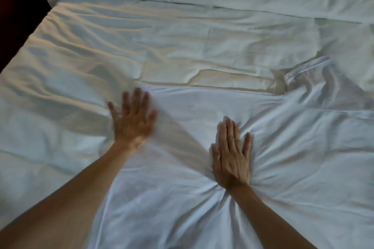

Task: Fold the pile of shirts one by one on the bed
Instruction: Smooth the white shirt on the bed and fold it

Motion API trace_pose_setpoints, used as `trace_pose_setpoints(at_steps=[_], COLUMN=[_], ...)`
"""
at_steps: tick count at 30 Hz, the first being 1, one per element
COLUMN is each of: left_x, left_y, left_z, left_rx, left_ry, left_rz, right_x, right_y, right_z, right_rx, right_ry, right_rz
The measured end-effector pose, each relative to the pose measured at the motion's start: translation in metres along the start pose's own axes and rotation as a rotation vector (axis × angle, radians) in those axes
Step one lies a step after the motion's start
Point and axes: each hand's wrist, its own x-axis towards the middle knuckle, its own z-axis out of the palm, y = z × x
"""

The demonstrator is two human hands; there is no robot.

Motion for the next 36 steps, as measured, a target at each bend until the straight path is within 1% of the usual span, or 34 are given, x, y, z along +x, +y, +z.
trace_pose_setpoints(at_steps=[1, 2, 3, 4, 5, 6, 7, 8, 9, 10, 11, 12, 13, 14, 15, 16, 17, 19, 20, 21, 22, 24, 25, 26, 27, 28, 29, 30, 31, 32, 33, 34, 35, 36], left_x=[0.0, -0.003, -0.012, -0.027, -0.046, -0.068, -0.087, -0.097, -0.099, -0.097, -0.095, -0.093, -0.095, -0.1, -0.108, -0.123, -0.143, -0.192, -0.21, -0.22, -0.224, -0.226, -0.226, -0.228, -0.23, -0.236, -0.249, -0.268, -0.292, -0.316, -0.334, -0.343, -0.345, -0.346], left_y=[0.0, 0.015, 0.04, 0.069, 0.099, 0.124, 0.138, 0.139, 0.132, 0.121, 0.109, 0.097, 0.09, 0.093, 0.108, 0.133, 0.162, 0.214, 0.224, 0.222, 0.209, 0.16, 0.134, 0.113, 0.106, 0.116, 0.138, 0.168, 0.199, 0.224, 0.236, 0.235, 0.223, 0.205], left_z=[-0.006, -0.012, -0.017, -0.023, -0.028, -0.031, -0.03, -0.025, -0.02, -0.014, -0.011, -0.009, -0.009, -0.013, -0.02, -0.027, -0.031, -0.039, -0.039, -0.037, -0.036, -0.028, -0.026, -0.029, -0.035, -0.043, -0.051, -0.057, -0.063, -0.067, -0.067, -0.064, -0.058, -0.052], left_rx=[-0.017, -0.042, -0.095, -0.177, -0.256, -0.29, -0.266, -0.216, -0.169, -0.128, -0.092, -0.072, -0.078, -0.119, -0.169, -0.223, -0.275, -0.302, -0.28, -0.258, -0.217, -0.083, -0.036, -0.04, -0.094, -0.152, -0.207, -0.268, -0.314, -0.329, -0.313, -0.284, -0.254, -0.21], left_ry=[0.02, 0.053, 0.087, 0.099, 0.068, 0.022, -0.016, -0.032, -0.033, -0.026, -0.017, -0.006, 0.018, 0.045, 0.052, 0.057, 0.038, -0.052, -0.074, -0.091, -0.1, -0.109, -0.114, -0.111, -0.1, -0.086, -0.068, -0.07, -0.104, -0.144, -0.182, -0.214, -0.231, -0.236], left_rz=[-0.078, -0.118, -0.097, -0.013, 0.141, 0.331, 0.481, 0.559, 0.546, 0.456, 0.326, 0.167, 0.001, -0.119, -0.156, -0.083, 0.082, 0.439, 0.507, 0.494, 0.452, 0.335, 0.245, 0.116, -0.01, -0.08, -0.047, 0.091, 0.282, 0.457, 0.546, 0.556, 0.519, 0.446], right_x=[0.0, 0.0, 0.0, 0.001, 0.002, 0.003, 0.001, -0.005, -0.012, -0.021, -0.031, -0.042, -0.054, -0.064, -0.074, -0.084, -0.096, -0.135, -0.154, -0.168, -0.18, -0.204, -0.215, -0.224, -0.231, -0.237, -0.243, -0.25, -0.261, -0.272, -0.279, -0.287, -0.298, -0.31], right_y=[0.0, 0.001, 0.002, 0.003, 0.004, 0.006, 0.009, 0.017, 0.03, 0.049, 0.073, 0.101, 0.127, 0.146, 0.151, 0.142, 0.125, 0.091, 0.088, 0.098, 0.117, 0.165, 0.184, 0.193, 0.189, 0.172, 0.147, 0.121, 0.1, 0.089, 0.09, 0.102, 0.12, 0.141], right_z=[0.001, 0.0, 0.0, -0.001, -0.005, -0.011, -0.017, -0.023, -0.029, -0.035, -0.041, -0.048, -0.055, -0.062, -0.068, -0.071, -0.072, -0.064, -0.064, -0.067, -0.071, -0.08, -0.087, -0.092, -0.095, -0.094, -0.092, -0.087, -0.081, -0.078, -0.08, -0.085, -0.089, -0.095], right_rx=[0.0, 0.002, 0.014, 0.043, 0.09, 0.14, 0.172, 0.168, 0.118, 0.036, -0.052, -0.123, -0.164, -0.18, -0.172, -0.143, -0.106, -0.049, -0.058, -0.058, -0.054, -0.127, -0.15, -0.153, -0.136, -0.101, -0.052, -0.005, 0.014, 0.015, 0.02, 0.03, 0.006, -0.028], right_ry=[-0.005, -0.008, -0.014, -0.027, -0.041, -0.051, -0.06, -0.065, -0.061, -0.05, -0.05, -0.053, -0.042, -0.012, 0.017, 0.027, 0.016, -0.076, -0.108, -0.131, -0.133, -0.115, -0.11, -0.103, -0.086, -0.083, -0.1, -0.136, -0.161, -0.182, -0.2, -0.213, -0.223, -0.24], right_rz=[0.002, 0.008, 0.013, 0.012, 0.0, -0.023, -0.049, -0.077, -0.1, -0.095, -0.047, 0.046, 0.181, 0.327, 0.436, 0.439, 0.327, -0.003, -0.079, -0.058, 0.031, 0.286, 0.405, 0.498, 0.531, 0.491, 0.397, 0.279, 0.17, 0.117, 0.129, 0.186, 0.255, 0.319])
